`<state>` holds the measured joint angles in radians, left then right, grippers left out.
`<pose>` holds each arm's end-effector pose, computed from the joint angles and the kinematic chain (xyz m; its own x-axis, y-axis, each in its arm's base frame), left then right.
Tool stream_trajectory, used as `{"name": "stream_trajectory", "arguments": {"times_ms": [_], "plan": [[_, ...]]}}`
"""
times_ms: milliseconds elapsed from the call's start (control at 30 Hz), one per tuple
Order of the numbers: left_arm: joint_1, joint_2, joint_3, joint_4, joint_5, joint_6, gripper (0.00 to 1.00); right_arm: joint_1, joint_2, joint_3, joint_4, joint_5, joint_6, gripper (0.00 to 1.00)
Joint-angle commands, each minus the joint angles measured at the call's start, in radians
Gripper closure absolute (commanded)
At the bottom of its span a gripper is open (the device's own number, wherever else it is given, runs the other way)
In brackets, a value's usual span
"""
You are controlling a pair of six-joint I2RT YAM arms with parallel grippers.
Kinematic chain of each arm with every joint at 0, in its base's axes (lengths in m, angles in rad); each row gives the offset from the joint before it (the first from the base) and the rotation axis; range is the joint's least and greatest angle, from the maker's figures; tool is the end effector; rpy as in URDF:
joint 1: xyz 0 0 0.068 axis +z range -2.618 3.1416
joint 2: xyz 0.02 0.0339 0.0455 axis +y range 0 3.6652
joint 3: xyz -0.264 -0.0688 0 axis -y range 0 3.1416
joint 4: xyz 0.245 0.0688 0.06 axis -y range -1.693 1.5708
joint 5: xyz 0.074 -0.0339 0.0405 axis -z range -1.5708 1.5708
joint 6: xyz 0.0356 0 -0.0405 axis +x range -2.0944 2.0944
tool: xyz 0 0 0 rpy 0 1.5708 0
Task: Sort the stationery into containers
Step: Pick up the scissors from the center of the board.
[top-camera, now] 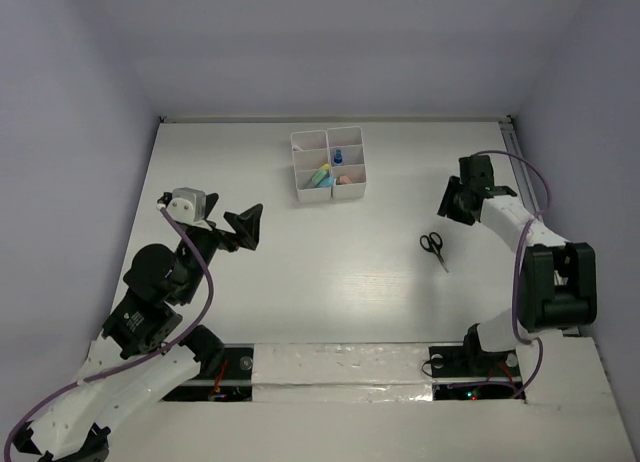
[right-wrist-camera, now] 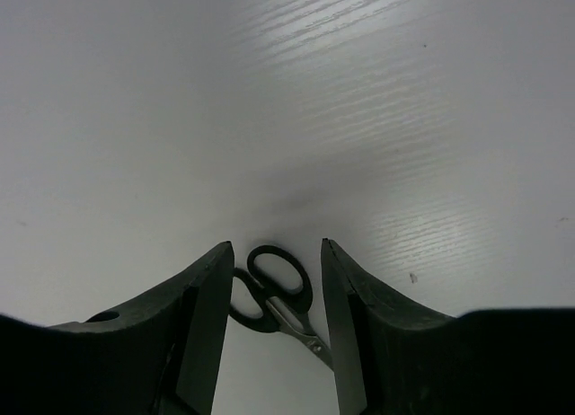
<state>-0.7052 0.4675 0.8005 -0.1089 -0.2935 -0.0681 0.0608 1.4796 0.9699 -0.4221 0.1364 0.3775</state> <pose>0.0841 -0.0580 0.3933 0.1412 -0.2058 -0.9684 0.4163 0.8998 -0.1305 0.3040 0.0137 0.2215 -0.7372 0.3210 -0.5946 0.3146 0.9418 0.1184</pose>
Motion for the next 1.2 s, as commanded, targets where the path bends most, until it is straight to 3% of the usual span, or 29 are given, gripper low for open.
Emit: {"name": "stream_trajectory", "arguments": {"times_ms": [0,300,567,700,833,967,1167], "plan": [[0.003,-0.018,-0.006,0.077,-0.018,-0.009,0.01,-0.006,0.063,0.082,-0.147,-0.020,-0.084,0.57],[0.003,-0.004,-0.009,0.078,0.019,-0.015,0.01,-0.006,0.215,0.127,-0.234,-0.092,-0.158,0.62],[0.003,0.010,-0.009,0.078,0.019,-0.015,0.01,-0.006,0.294,0.125,-0.201,-0.162,-0.173,0.62],[0.003,0.019,-0.012,0.080,0.017,-0.015,0.01,-0.006,0.360,0.148,-0.170,-0.219,-0.170,0.81],[0.003,0.028,-0.014,0.083,0.017,-0.016,0.01,0.025,0.395,0.164,-0.149,-0.177,-0.161,0.83],[0.003,0.045,-0.014,0.083,0.022,-0.015,0.01,0.051,0.400,0.167,-0.118,-0.147,-0.157,0.99],[0.003,0.066,-0.018,0.084,0.017,-0.015,0.01,0.070,0.303,0.121,0.017,-0.192,-0.143,1.00]]}}
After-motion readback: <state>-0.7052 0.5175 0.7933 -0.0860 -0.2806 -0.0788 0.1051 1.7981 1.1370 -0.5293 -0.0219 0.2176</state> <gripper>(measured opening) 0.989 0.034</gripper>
